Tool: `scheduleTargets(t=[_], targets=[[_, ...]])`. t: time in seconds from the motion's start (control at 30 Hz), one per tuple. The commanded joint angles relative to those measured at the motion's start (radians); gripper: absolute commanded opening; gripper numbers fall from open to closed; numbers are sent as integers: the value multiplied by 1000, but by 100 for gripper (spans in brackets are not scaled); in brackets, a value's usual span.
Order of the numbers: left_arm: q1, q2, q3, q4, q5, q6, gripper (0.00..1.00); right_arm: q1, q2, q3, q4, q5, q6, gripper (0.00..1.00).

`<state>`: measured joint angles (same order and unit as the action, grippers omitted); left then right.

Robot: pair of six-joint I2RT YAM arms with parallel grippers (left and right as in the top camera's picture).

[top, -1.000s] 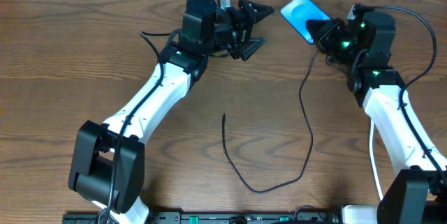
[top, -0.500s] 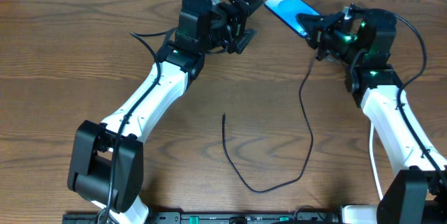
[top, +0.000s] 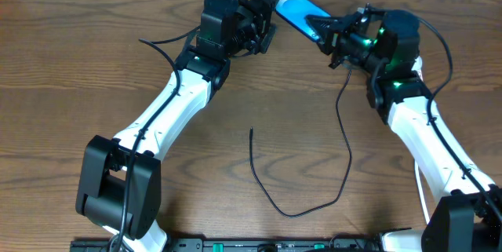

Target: Plug charger to phone and switch on socket

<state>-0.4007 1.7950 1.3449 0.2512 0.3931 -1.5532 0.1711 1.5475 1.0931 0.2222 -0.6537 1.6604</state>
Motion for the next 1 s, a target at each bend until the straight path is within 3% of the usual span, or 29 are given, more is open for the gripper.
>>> scheduleTargets(t=[0.0,0.4,0.53,0.97], targets=[[5,-23,32,6,-26,-67,93,29,-3,18,14,13,85,1],[5,-23,32,6,-70,-148,93,53,-3,18,29,27,135,1],[5,-23,32,5,-69,-147,85,53,-3,18,29,25,134,1],[5,-23,32,5,-34,-146,80,86,-3,18,24,28,105,1]])
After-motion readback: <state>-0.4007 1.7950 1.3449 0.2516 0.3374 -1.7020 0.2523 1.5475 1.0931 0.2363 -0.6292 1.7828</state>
